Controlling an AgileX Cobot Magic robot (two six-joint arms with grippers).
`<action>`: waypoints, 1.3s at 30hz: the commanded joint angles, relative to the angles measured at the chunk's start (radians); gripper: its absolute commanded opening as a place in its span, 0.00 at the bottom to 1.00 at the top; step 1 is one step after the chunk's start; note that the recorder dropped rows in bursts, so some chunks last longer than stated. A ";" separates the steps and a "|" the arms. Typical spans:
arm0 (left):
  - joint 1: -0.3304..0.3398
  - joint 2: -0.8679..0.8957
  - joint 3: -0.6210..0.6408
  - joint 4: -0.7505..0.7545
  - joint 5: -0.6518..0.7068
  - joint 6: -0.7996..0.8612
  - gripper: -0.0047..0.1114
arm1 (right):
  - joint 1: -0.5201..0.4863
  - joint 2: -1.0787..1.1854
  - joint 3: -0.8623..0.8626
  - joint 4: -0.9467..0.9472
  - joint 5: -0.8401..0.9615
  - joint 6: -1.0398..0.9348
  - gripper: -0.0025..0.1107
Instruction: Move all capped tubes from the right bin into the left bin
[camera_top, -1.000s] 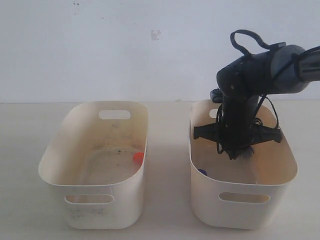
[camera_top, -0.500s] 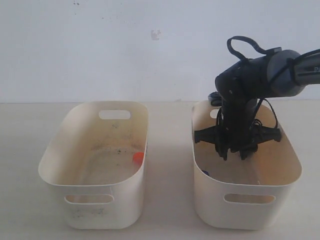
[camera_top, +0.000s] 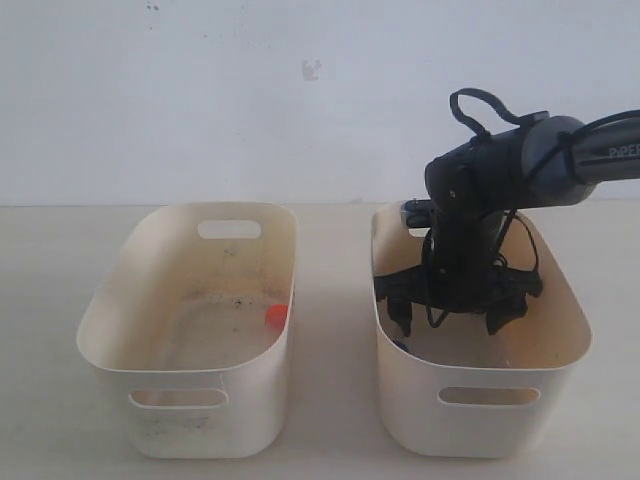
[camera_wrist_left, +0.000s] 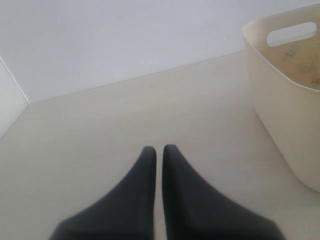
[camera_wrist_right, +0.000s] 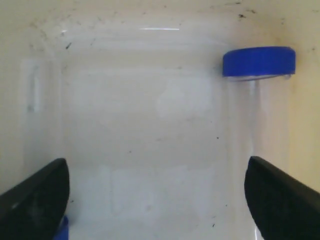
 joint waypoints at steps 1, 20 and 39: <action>-0.002 -0.004 0.003 0.002 -0.004 0.001 0.08 | -0.003 0.000 0.003 -0.047 0.001 -0.005 0.81; -0.002 -0.004 0.003 0.002 -0.004 0.001 0.08 | -0.003 -0.031 0.003 -0.114 0.014 0.020 0.81; -0.002 -0.004 0.003 0.002 -0.004 0.001 0.08 | -0.003 0.037 0.003 -0.182 0.102 0.068 0.81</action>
